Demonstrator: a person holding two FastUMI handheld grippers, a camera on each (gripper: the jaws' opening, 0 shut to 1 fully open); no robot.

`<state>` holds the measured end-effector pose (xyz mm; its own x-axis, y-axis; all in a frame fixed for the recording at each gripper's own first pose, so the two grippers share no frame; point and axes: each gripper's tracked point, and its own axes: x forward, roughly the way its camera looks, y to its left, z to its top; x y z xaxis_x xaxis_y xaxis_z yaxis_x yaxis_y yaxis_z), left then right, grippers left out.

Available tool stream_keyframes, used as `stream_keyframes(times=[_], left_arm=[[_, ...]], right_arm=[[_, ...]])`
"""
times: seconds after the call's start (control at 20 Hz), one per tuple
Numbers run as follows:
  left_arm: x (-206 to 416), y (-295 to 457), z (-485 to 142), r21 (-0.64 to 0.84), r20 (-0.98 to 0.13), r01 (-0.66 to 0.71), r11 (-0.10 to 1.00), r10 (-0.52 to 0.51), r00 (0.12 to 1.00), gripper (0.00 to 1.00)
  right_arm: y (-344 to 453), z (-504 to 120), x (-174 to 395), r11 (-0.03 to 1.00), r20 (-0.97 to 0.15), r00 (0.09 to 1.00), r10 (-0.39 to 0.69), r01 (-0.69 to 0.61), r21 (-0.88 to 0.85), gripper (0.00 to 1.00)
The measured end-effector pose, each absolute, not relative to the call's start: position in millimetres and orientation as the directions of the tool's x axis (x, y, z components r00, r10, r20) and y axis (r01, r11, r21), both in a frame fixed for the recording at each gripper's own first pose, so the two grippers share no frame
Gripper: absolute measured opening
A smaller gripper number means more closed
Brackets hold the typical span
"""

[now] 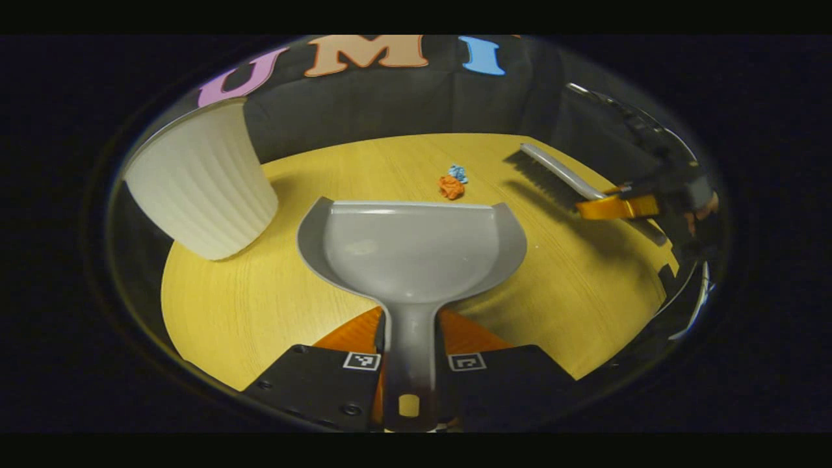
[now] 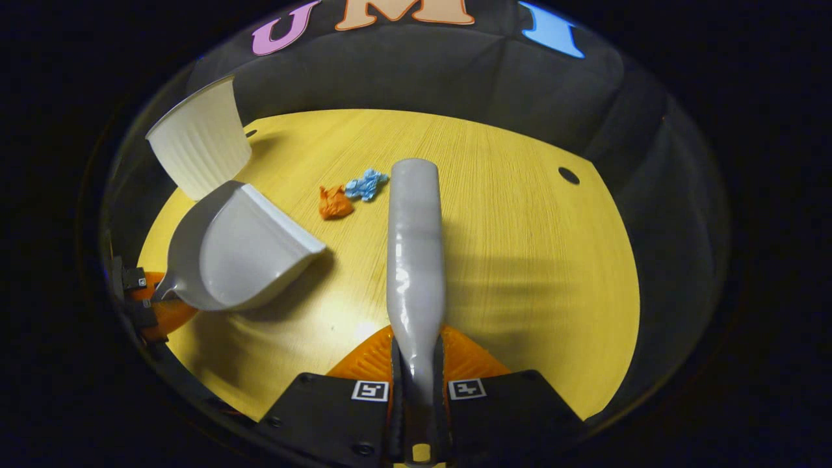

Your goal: Pick up the small broom and dustpan from the desktop, sweep the trash into the dustpan with the broom, and then empty the trash into the garbage bin.

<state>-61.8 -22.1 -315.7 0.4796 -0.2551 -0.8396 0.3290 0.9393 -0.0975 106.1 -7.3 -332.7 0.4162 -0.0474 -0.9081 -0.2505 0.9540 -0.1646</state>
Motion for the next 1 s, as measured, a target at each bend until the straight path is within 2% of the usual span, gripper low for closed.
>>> stream_keyframes(times=[0.1, 0.25, 0.35, 0.4, 0.5, 0.55, 0.65, 0.7, 0.85, 0.95, 1.0], left_arm=[[-63.9, -21.1, -314.7, -0.104, -0.848, 0.353, 0.93, -0.268, 0.457, 0.23], [-63.3, -24.0, -317.2, -0.121, -0.851, 0.378, 0.918, -0.292, 0.436, 0.26], [-63.4, -24.7, -318.8, -0.132, -0.854, 0.384, 0.914, -0.301, 0.425, 0.23], [-63.7, -25.0, -319.2, -0.139, -0.855, 0.386, 0.912, -0.307, 0.418, 0.25], [-60.9, -25.3, -318.1, -0.136, -0.86, 0.4, 0.906, -0.309, 0.406, 0.22], [-58.1, -26.2, -314.8, -0.136, -0.858, 0.407, 0.903, -0.313, 0.407, 0.24], [-55.0, -26.6, -311.7, -0.134, -0.859, 0.422, 0.897, -0.318, 0.402, 0.26], [-55.8, -26.8, -310.3, -0.134, -0.858, 0.427, 0.894, -0.32, 0.402, 0.24], [-56.2, -27.8, -311.8, -0.133, -0.857, 0.437, 0.89, -0.325, 0.4, 0.26], [-56.0, -28.2, -312.3, -0.135, -0.85, 0.434, 0.891, -0.329, 0.411, 0.24], [-55.6, -29.5, -311.9, -0.14, -0.843, 0.423, 0.895, -0.332, 0.423, 0.26]], right_arm=[[-4.0, -337.3, 151.7, 0.941, -0.892, 0.447, -0.069, -0.269, -0.207, 0.19], [7.1, -352.6, 193.6, 0.919, -0.907, 0.414, -0.078, -0.323, -0.227, 0.19], [20.2, -363.8, 205.4, 0.88, -0.923, 0.379, -0.07, -0.412, -0.236, 0.19], [30.4, -363.2, 205.2, 0.847, -0.928, 0.372, -0.037, -0.482, -0.226, 0.19], [41.9, -362.3, 197.0, 0.739, -0.94, 0.34, -0.03, -0.626, -0.249, 0.19], [47.7, -360.2, 192.4, 0.677, -0.948, 0.319, -0.021, -0.693, -0.248, 0.19], [68.6, -352.6, 181.8, 0.561, -0.962, 0.268, 0.045, -0.804, -0.198, 0.19], [82.4, -343.7, 179.7, 0.502, -0.965, 0.242, 0.096, -0.849, -0.163, 0.19], [109.9, -330.3, 154.2, 0.404, -0.989, 0.067, 0.134, -0.915, -0.008, 0.19], [115.7, -322.4, 166.7, 0.333, -0.984, 0.071, 0.161, -0.943, -0.014, 0.19], [124.1, -311.6, 177.0, 0.359, -0.972, 0.106, 0.209, -0.933, -0.024, 0.19]])
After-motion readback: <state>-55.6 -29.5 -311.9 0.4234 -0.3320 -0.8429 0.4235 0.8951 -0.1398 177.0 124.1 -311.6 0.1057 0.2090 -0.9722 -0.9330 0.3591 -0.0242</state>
